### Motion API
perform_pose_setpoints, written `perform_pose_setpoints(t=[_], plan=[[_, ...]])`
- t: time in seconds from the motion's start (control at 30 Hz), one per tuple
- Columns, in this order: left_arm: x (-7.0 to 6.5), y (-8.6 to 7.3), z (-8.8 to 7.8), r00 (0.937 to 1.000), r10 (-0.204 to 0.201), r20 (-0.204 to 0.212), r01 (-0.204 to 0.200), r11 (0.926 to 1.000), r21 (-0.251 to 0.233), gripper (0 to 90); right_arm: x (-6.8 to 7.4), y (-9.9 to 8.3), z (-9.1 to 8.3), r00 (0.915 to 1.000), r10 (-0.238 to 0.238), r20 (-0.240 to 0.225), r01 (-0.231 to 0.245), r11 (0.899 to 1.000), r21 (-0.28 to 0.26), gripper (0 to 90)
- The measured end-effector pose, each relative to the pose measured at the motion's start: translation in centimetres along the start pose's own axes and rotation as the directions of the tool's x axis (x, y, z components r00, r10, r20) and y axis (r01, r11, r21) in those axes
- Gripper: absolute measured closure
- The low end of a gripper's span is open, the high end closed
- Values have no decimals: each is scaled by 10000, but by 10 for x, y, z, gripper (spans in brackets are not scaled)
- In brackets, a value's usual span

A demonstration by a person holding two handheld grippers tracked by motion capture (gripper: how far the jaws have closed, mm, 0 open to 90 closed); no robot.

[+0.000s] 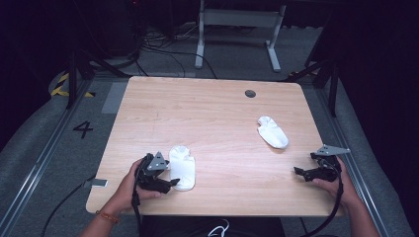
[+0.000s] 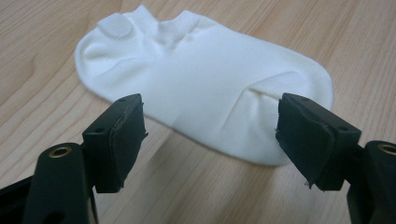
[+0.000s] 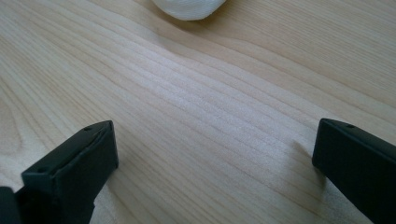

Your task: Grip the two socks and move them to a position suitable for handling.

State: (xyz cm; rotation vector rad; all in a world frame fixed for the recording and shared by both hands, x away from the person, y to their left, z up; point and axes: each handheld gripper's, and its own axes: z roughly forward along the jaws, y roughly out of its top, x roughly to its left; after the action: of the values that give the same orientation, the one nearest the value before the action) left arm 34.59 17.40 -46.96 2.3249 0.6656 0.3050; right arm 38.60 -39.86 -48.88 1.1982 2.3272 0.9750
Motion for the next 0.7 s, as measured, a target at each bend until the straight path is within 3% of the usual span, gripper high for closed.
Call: perform_pose_setpoints(t=[0.17, 0.4, 0.7], plan=[[1, 6, 14, 9999, 122, 116, -124, 9998, 168, 228, 1, 3, 3, 10000, 44, 48, -44, 10000, -9, 6], [8, 11, 26, 9961, 141, 871, -124, 9997, -207, 218, 1, 8, 7, 9999, -111, -77, 111, 9999, 26, 38], [7, 21, 37, 9899, 646, 1262, -615, 9977, -283, 217, 4, 11, 6, 9993, -365, -21, 365, 9993, -56, 125]])
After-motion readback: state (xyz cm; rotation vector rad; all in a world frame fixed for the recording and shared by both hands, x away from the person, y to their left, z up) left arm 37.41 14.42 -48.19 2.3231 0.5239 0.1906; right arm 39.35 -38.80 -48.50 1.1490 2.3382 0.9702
